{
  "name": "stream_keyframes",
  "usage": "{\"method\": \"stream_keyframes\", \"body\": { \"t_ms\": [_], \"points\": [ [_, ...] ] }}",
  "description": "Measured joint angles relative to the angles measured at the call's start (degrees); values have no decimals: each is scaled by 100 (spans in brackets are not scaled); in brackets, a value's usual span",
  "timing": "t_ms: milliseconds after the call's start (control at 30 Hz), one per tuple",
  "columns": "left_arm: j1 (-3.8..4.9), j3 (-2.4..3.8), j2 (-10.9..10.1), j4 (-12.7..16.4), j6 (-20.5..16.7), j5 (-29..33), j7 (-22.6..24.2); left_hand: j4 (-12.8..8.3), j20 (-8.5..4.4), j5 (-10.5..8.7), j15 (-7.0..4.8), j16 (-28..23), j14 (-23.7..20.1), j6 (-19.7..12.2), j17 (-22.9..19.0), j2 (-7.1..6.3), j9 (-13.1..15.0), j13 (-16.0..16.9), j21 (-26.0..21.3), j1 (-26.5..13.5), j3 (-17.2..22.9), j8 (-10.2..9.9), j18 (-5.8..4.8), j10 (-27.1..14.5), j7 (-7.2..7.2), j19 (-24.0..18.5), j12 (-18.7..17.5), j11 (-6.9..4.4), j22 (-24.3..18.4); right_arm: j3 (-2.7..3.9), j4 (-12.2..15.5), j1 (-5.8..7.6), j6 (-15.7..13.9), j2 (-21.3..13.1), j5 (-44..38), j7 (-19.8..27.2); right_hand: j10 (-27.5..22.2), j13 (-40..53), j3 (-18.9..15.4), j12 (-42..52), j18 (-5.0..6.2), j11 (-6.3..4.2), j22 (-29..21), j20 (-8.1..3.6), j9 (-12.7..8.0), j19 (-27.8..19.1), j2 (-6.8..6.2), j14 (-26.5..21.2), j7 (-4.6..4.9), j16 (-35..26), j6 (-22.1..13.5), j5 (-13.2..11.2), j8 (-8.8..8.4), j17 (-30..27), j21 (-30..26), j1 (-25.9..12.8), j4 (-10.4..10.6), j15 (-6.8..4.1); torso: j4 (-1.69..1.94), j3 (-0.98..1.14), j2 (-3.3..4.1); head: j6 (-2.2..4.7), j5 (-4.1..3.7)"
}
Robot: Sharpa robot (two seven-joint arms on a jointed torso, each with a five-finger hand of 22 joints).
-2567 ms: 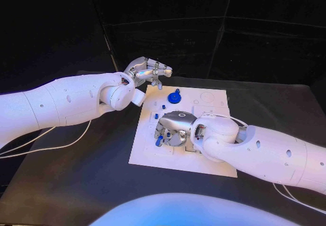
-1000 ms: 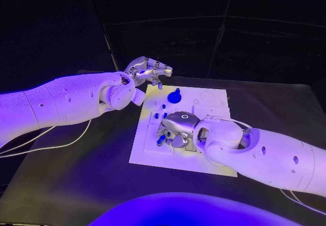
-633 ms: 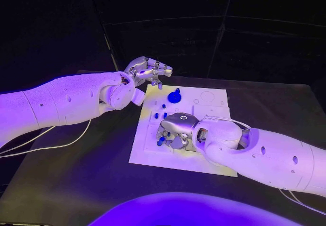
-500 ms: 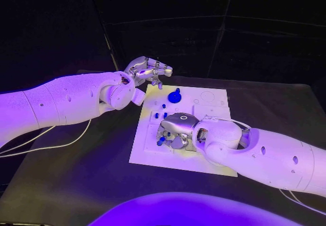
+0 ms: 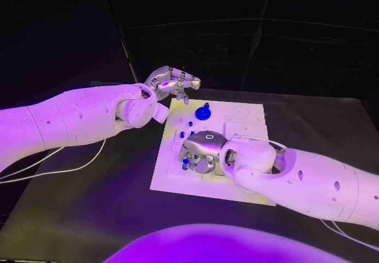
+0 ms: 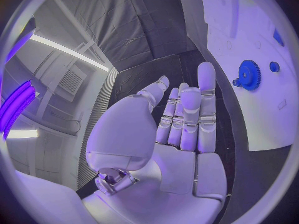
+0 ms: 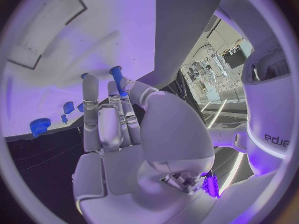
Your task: Assemble the parts on the task board
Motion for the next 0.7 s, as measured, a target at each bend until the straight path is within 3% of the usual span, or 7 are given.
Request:
{"method": "stream_keyframes", "body": {
  "t_ms": [167, 267, 700],
  "points": [
    [1, 0, -1, 2, 0, 0, -3, 0, 0, 0, 0, 0, 0, 0, 0, 0, 0, 0, 0, 0, 0, 0, 0, 0, 0, 0, 0, 0, 0, -1, -38, 0, -6, 65, -22, -8, -360, -36, -79, -190, 0, 78, -38, 46, -22, -46, -125, -10, 42, 0, -282, 45, -1, -64, -28, -160, 72, 53, 1, -1, 1, 0, 2],
    [3, 0, -1, 3, 1, 0, -5, 0, 0, 0, 0, 0, 0, 0, 0, 0, 0, 0, 0, 0, 0, 0, 0, 0, 0, 0, 0, 0, 0, -1, -48, 0, -10, 74, -24, -10, -466, -27, -118, -216, 0, 122, -56, 62, -22, -62, -136, -15, 54, -45, -321, 100, -1, -125, -43, -171, 69, 88, 1, -1, 1, 0, 7],
    [4, 0, -1, -4, 2, 0, -11, 0, 0, 0, 0, 0, 0, 0, 0, 0, 0, 0, 0, 0, 0, 0, 0, 0, 0, 0, 0, 0, 1, -2, -41, -1, -19, 19, -7, -11, -526, -3, -176, -176, 0, 121, -79, 98, 8, -66, -160, -10, 72, -71, -306, 158, 18, -178, -71, -194, 72, 93, 1, 7, -1, -16, 16]
  ]
}}
